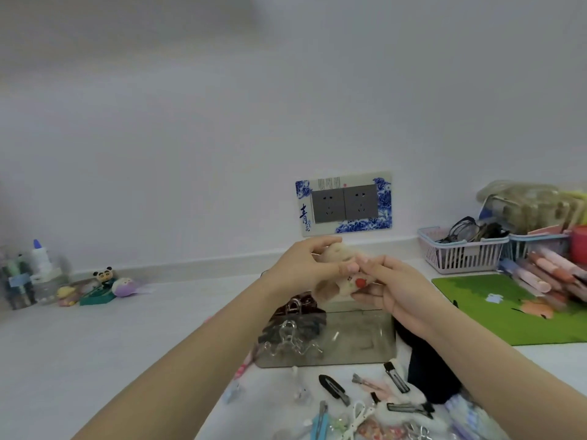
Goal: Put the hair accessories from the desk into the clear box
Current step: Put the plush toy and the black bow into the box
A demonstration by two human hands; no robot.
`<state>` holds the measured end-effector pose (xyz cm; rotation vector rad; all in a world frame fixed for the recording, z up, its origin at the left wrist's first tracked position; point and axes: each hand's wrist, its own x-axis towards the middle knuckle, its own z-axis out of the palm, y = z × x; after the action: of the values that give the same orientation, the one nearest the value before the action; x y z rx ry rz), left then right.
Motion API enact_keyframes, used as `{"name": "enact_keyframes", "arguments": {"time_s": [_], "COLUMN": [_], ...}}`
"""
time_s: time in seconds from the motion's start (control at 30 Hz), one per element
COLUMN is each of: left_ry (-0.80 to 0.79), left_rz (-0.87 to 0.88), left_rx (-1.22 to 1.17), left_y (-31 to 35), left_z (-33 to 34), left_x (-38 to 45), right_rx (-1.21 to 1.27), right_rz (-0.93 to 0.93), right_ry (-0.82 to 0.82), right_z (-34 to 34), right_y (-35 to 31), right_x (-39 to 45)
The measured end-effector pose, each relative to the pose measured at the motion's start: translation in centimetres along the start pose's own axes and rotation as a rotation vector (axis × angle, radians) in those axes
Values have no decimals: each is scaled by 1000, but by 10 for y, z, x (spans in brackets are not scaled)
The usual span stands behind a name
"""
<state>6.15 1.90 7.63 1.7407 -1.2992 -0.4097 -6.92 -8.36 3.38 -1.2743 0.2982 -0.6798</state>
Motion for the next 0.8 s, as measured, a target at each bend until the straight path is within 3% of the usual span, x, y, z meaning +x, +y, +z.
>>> {"name": "enact_keyframes", "arguments": {"time_s": [0.3,0.43,0.5,0.63,0.8], "left_ry": [-208,-223,-235,-231,-274], "left_rz": [-55,-57,-58,-42,-60], "left_rx": [149,222,241,301,459], "left_y": [0,-9,-17,-23,-26], "left_z": [-2,3,7,6,1], "left_x": [64,75,76,82,89], "right_rx": [-208,-508,-613,-848,-860], "right_rz": [148,-22,-122,-227,-208], "right_ry": [0,296,370,310,292], "right_z": [-27,-40,-45,-44,-43], "right_y": [-21,-11,-3,15,24], "right_x": [19,19,20,23,26]}}
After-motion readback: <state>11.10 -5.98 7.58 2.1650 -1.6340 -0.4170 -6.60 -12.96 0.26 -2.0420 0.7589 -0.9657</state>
